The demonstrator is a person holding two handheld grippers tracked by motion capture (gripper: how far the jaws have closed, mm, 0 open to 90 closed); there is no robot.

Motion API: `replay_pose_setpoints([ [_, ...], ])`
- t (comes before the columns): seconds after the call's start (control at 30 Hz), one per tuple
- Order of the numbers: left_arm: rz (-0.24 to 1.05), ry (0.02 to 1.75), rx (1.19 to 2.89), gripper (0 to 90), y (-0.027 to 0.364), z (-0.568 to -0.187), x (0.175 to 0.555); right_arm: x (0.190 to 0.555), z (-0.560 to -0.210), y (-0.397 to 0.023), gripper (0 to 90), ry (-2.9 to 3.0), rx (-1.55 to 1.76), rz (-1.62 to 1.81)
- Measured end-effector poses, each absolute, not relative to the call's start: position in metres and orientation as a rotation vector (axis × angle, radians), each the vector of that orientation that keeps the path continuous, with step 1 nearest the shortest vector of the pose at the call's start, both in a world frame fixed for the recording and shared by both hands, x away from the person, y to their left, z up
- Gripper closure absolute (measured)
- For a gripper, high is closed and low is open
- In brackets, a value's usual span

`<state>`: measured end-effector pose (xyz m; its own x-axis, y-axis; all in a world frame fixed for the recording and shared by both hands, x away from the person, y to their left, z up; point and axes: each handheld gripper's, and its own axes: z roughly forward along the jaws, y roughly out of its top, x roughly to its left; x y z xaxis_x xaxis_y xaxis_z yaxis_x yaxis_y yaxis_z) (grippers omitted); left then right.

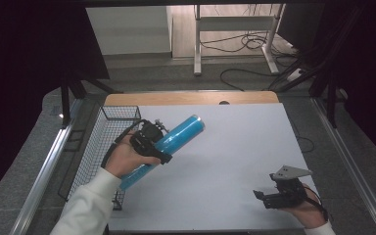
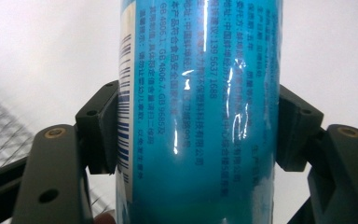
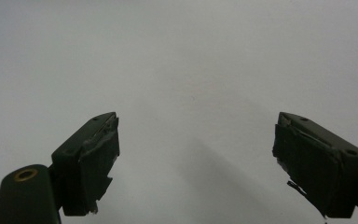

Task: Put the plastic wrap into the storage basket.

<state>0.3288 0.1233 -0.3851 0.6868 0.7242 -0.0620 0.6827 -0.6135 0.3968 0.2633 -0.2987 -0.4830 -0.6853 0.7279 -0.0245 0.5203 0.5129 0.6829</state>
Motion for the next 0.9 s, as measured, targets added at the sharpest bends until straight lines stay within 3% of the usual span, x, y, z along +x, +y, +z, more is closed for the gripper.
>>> replay_pose_setpoints([
  [0.57,0.244,1.419,2.319,31.3,0.221,-0.378,0.339,0.264,-0.484,-0.298,14.9,2.454,1.035,0.929],
  [0.9,0.253,1.645,2.233,31.3,0.264,-0.406,0.348,0.264,-0.488,-0.295,14.9,2.475,1.027,0.892],
])
